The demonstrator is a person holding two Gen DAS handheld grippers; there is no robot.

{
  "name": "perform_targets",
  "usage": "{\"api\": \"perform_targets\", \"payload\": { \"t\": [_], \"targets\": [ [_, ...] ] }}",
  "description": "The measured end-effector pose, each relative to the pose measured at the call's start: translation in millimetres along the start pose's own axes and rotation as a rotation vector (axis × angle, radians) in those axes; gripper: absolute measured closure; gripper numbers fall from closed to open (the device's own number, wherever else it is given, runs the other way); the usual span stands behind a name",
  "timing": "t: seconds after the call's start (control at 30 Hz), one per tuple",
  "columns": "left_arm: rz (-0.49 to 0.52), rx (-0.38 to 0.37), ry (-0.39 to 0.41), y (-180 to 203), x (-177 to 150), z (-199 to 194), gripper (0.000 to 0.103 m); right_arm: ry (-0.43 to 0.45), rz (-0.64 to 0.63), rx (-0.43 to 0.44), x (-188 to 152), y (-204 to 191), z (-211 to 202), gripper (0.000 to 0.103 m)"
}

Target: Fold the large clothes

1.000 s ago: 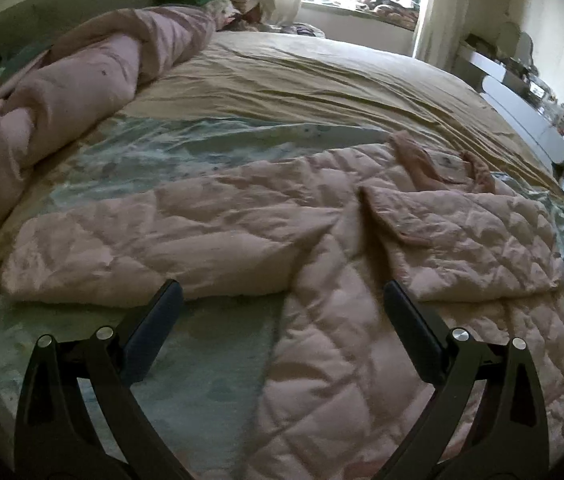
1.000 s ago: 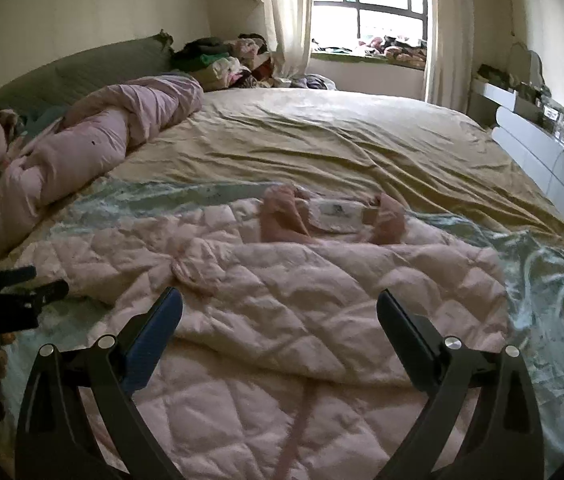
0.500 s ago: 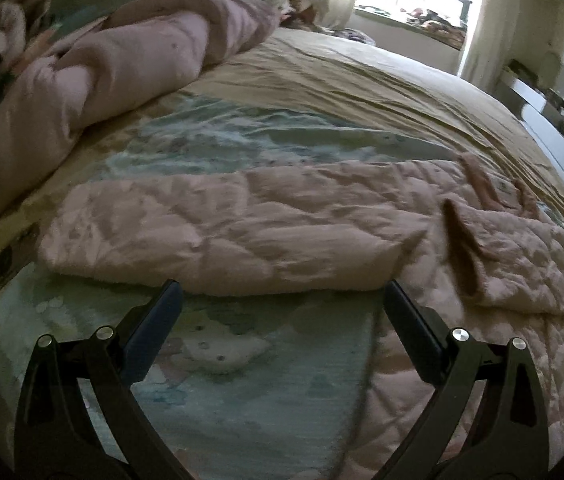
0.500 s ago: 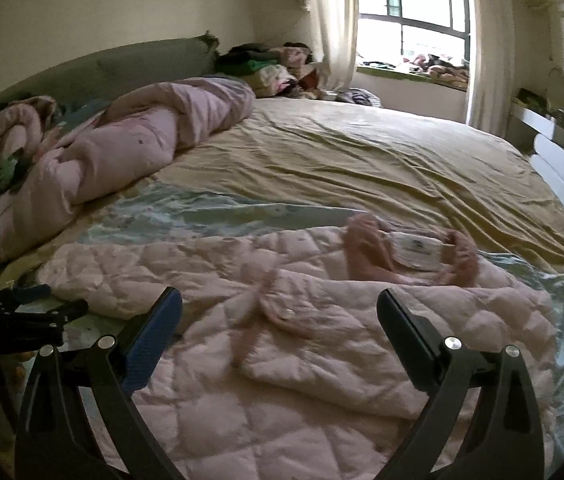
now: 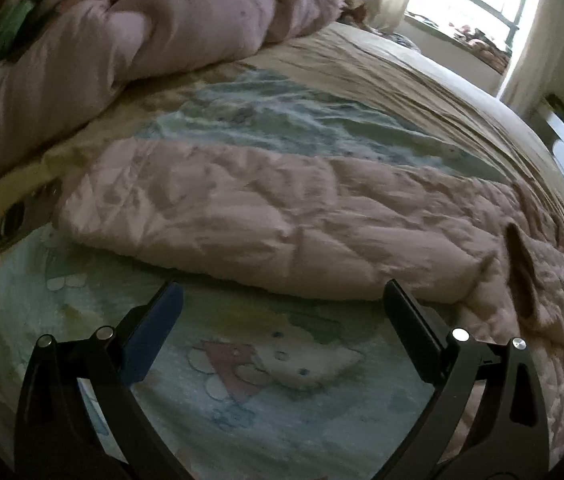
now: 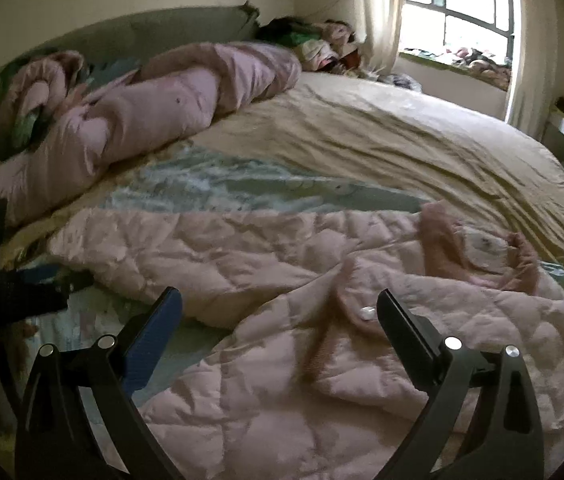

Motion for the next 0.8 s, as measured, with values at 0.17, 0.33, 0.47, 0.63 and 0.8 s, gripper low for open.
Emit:
{"api": "perform_targets", "payload": {
  "t": [0.17, 0.33, 0.47, 0.63, 0.8],
  "targets": [
    [-0.105, 0.019, -0.021, -37, -4, 18, 0.009, -0.031, -0.009, 0.023, -12, -15, 19, 0.006],
    [-0.238, 0.034, -0.044, -76, -12, 35, 0.009, -0.051, -0.002, 0.040, -22, -21, 33, 0.006],
    [-0.297, 0.061, -0.035, -100, -13, 46, 0.009, -0.067, -0.007, 0.041, -28, -21, 41, 0.006],
    [-0.411, 0.075, -0.016, -125, -3, 65, 0.009, -0.071, 0.002, 0.025, -32, -12, 42, 0.006],
    [-0.463, 0.123, 0.027, -138, 5, 76, 0.027, -0.078, 0.004, -0.003, -36, 3, 39, 0.006]
  ]
}}
Point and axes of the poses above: each gripper's, at about its wrist camera, not at the fingertips, and z roughly the way its jaws point, y to its right, x to its top, the point moved 2 cm from there along z, roughly the way its jaws point, and after that the axes turned 12 degrees about y, right-handed, at the moved point
